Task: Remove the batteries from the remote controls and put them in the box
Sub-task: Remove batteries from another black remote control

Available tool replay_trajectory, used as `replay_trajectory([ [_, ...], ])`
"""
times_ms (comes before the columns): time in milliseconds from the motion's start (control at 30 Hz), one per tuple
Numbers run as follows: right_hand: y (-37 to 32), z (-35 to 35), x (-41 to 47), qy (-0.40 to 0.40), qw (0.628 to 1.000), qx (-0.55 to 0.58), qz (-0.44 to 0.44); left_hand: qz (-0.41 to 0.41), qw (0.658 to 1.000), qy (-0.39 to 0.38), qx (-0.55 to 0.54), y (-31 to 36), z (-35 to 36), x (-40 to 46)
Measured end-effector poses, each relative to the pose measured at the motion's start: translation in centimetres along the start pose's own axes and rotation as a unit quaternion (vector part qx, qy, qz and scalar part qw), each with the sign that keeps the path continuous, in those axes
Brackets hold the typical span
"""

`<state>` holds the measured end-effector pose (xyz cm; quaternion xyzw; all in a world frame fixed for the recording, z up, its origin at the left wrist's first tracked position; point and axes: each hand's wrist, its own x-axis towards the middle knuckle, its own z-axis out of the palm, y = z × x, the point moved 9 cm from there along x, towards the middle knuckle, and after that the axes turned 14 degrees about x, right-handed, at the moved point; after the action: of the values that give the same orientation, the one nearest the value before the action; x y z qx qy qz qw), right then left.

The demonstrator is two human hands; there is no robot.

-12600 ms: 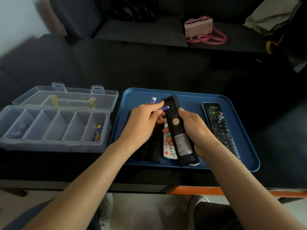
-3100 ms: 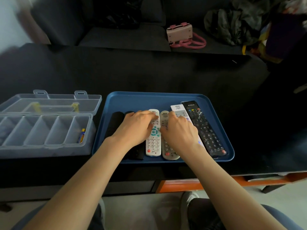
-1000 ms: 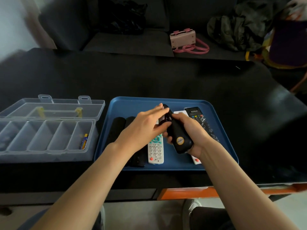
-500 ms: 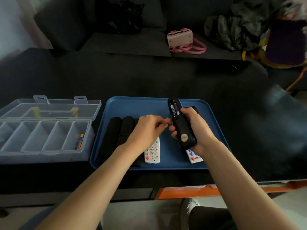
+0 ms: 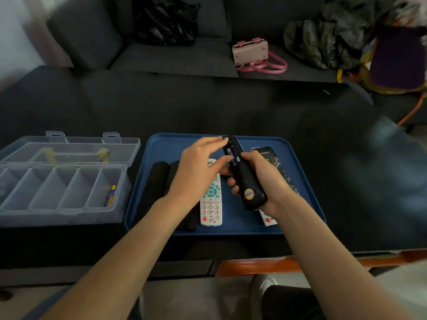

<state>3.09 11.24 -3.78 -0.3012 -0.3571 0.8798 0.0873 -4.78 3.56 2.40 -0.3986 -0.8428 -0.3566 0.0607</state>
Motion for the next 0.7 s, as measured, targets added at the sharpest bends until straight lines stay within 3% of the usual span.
replay_trajectory([
  [200,0.3,1.1,-0.1,-0.019,1.0,-0.021,-0.008,0.0,1.0,-0.003,0.009,-0.4,-0.5,0.2],
  [567,0.1,0.6,0.2,-0.009,0.991,-0.128,-0.05,0.061,0.987,-0.104,0.107,0.6,1.4,-0.6],
  [700,0.1,0.4,0.2,-0.003,0.992,-0.12,-0.043,0.076,0.982,-0.114,0.13,0.7,1.8,-0.9],
])
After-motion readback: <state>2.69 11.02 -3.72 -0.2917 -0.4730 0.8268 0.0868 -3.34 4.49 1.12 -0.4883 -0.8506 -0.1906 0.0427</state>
